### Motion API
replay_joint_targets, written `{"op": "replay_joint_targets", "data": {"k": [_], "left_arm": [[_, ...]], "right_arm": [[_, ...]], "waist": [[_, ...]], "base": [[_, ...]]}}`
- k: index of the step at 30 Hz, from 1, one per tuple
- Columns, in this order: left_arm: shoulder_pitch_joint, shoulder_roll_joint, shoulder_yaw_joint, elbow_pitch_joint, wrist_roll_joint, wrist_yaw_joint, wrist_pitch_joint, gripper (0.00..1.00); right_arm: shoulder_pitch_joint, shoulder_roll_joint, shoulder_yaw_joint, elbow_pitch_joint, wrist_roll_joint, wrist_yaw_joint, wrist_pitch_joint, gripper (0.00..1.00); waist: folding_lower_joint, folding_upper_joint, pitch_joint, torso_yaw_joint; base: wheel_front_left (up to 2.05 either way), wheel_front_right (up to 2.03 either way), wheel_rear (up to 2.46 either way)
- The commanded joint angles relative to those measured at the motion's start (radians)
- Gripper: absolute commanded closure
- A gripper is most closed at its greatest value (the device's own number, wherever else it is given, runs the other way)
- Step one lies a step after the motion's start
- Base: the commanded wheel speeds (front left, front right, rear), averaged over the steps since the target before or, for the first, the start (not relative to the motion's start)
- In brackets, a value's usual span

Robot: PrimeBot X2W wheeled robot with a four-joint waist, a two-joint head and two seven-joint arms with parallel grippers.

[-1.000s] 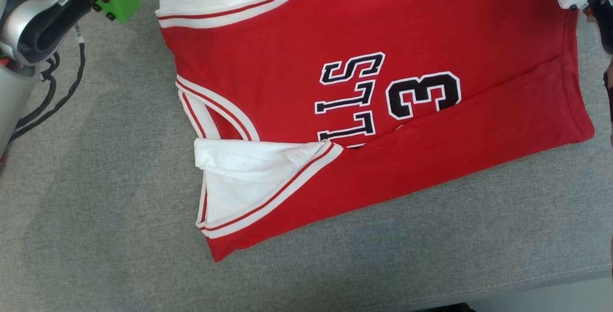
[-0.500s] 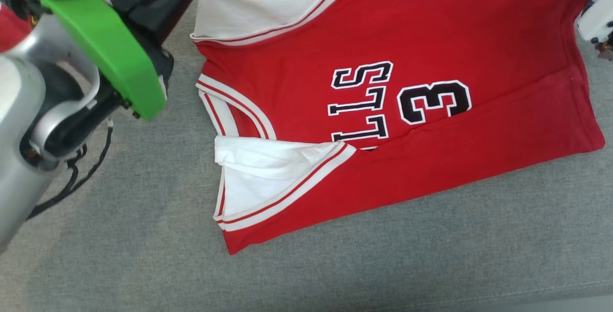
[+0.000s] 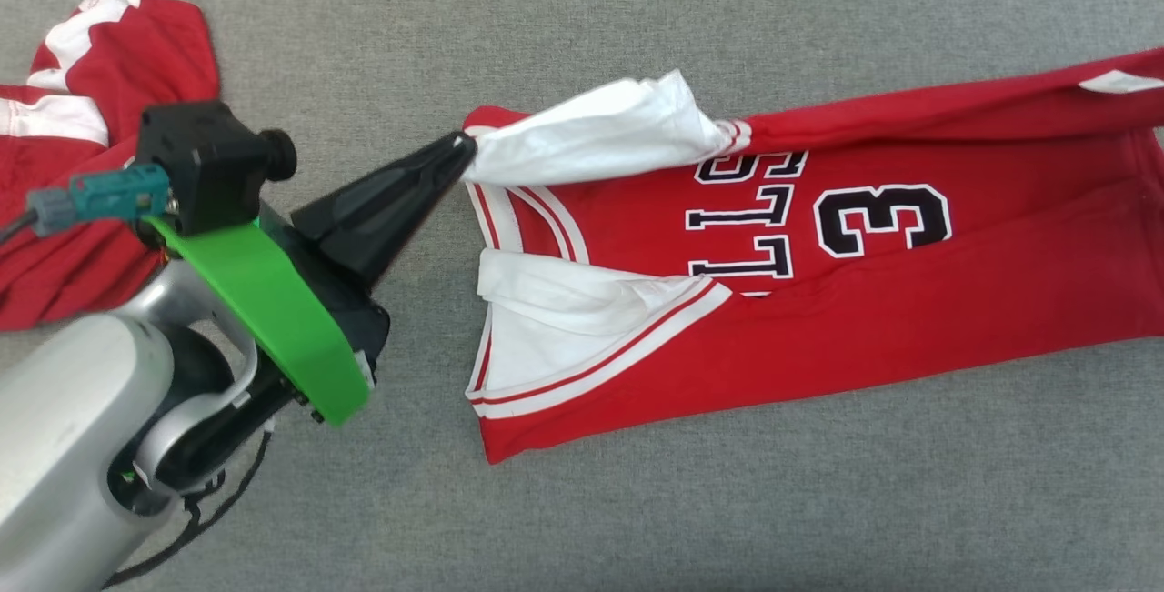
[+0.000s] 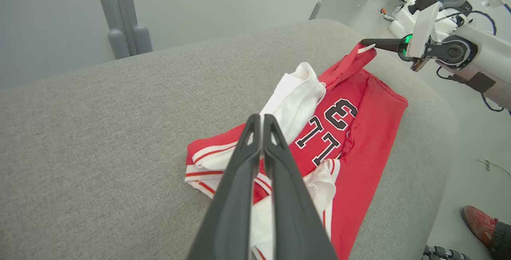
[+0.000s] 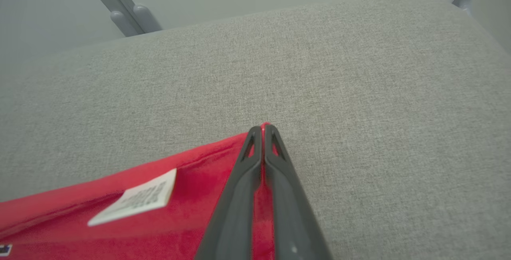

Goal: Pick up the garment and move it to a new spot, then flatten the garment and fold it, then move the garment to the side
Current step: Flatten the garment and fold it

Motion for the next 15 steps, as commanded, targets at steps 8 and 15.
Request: {"op": "replay_joint_targets", "data": {"k": [8,15], "left_arm": [[0.129,-0.008,-0.054,-0.035,0.004,0.026,-0.044,1.0],[0.213,-0.026,-0.088,-0.023,-0.015,0.036,-0.078,1.0]], "right_arm": [[0.151,-0.012,-0.042,-0.094,0.016,-0.002,0.024,1.0],[0.249,0.007,-0.078,-0.131,0.016,-0.002,0.033,1.0]], "waist": [[0.0001,0.0,-0.038,0.027],[0.0001,0.0,-0.055,0.033]], "base": [[0.0,0.0,0.0],[0.0,0.0,0.0]]}}
